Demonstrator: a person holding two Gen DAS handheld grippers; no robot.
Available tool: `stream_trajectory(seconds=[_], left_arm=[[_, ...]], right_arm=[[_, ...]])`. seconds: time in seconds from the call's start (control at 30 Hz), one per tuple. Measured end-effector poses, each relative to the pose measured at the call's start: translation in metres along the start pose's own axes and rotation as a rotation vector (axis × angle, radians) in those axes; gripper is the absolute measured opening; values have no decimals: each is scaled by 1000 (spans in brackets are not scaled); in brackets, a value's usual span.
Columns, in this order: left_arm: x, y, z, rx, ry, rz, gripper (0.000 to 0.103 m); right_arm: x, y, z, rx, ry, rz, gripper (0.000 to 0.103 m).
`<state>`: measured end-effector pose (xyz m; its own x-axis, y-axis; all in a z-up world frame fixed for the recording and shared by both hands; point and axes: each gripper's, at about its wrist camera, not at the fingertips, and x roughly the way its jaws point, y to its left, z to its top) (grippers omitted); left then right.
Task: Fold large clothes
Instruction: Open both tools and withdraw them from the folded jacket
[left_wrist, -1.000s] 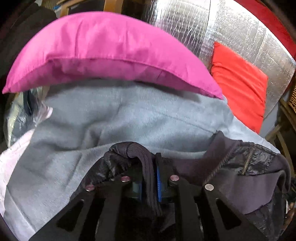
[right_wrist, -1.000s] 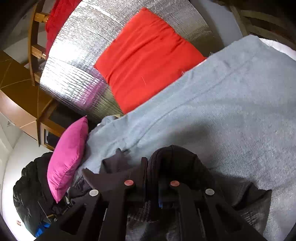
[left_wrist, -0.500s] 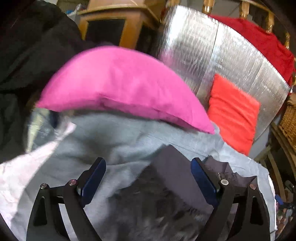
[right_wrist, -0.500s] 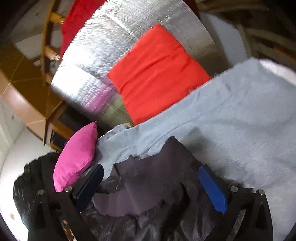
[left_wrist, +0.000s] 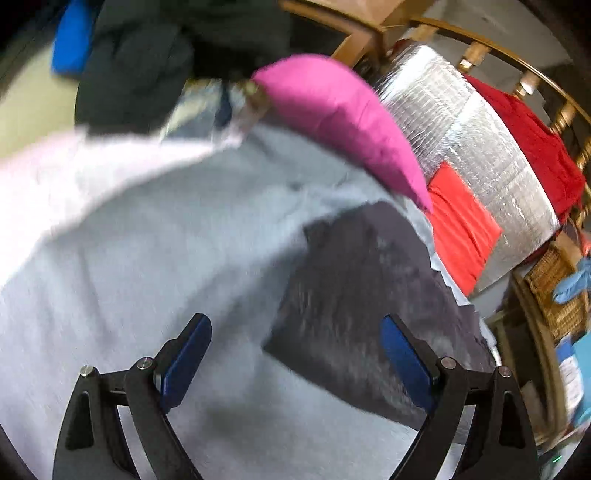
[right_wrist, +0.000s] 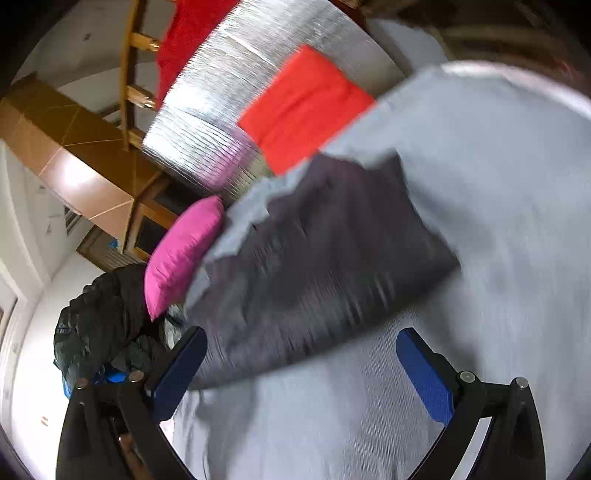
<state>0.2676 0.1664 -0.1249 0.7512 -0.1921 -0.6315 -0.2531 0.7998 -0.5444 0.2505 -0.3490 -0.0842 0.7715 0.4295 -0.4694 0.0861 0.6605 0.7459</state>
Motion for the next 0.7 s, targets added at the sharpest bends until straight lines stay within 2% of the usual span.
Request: stream_trajectory(seconds=[0.1, 0.23, 0.3, 0.47, 0.5, 0.53, 0.57, 0.6, 0.63, 0.67, 0.7], left_arm=[[16, -6, -13, -35, 24, 9, 93], [28, -19, -16, -27, -12, 46, 93], [34, -22, -17, -12, -4, 52, 93], [55, -24, -14, -14, 16, 86, 93], [60, -25, -12, -13, 21, 92, 92], [62, -26, -10, -6, 26, 104, 86], [63, -27, -9, 2, 32, 116, 60], [67, -30, -6, 17, 58, 143, 48], [68, -33, -5, 28, 69, 162, 40], [66, -42, -1, 71, 76, 168, 25], [63, -50, 2, 111, 75, 186, 20]], right_arm=[[13, -16, -12, 90, 30, -27, 103], [34, -22, 0, 158, 8, -4, 103], [48, -27, 7, 186, -1, -47, 103], [65, -24, 20, 233, -53, -39, 103], [71, -25, 22, 245, -54, -60, 103], [75, -26, 23, 260, -60, -82, 103], [77, -24, 24, 256, -67, -91, 103], [80, -19, 27, 231, -74, -107, 95], [82, -15, 29, 207, -73, -117, 71], [85, -14, 31, 200, -58, -126, 54], [88, -15, 33, 217, -36, -124, 39]])
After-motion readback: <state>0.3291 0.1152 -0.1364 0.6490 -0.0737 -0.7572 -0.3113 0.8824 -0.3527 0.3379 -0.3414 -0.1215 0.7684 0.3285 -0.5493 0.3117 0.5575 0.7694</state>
